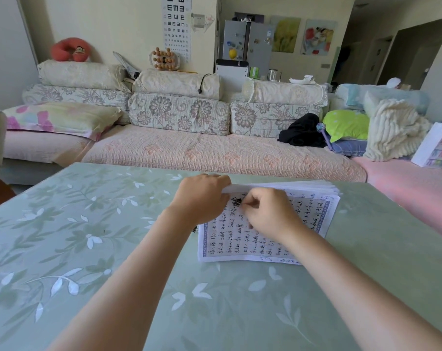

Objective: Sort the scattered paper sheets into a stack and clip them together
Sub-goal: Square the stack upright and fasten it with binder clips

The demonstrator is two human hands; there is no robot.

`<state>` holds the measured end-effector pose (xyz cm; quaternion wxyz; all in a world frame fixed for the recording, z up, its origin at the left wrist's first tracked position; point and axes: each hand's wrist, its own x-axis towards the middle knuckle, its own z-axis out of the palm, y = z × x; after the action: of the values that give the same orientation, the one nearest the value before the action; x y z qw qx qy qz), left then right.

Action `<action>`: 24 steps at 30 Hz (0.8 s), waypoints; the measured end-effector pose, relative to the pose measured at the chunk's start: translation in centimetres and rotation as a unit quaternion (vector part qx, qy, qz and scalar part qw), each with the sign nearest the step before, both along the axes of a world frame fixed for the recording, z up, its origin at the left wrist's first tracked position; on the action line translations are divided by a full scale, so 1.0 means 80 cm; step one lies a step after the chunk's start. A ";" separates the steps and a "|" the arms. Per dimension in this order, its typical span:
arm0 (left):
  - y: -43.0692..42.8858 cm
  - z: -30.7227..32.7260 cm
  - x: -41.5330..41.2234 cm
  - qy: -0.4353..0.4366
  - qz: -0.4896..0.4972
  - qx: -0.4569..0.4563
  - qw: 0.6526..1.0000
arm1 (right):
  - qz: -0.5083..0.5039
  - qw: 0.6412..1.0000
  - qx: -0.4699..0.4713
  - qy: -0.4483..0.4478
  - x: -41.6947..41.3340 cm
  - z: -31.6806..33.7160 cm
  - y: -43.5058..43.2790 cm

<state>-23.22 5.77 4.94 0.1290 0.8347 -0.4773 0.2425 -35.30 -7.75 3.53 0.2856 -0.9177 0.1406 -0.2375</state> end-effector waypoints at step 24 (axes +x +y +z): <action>-0.004 -0.005 -0.001 -0.004 0.002 -0.020 1.000 | 0.069 0.987 -0.110 -0.092 0.013 0.058 -0.007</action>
<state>-23.27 5.48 4.50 0.1433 0.8316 -0.4716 0.2558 -34.29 -8.30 8.17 0.2101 -0.9252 0.0231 -0.3152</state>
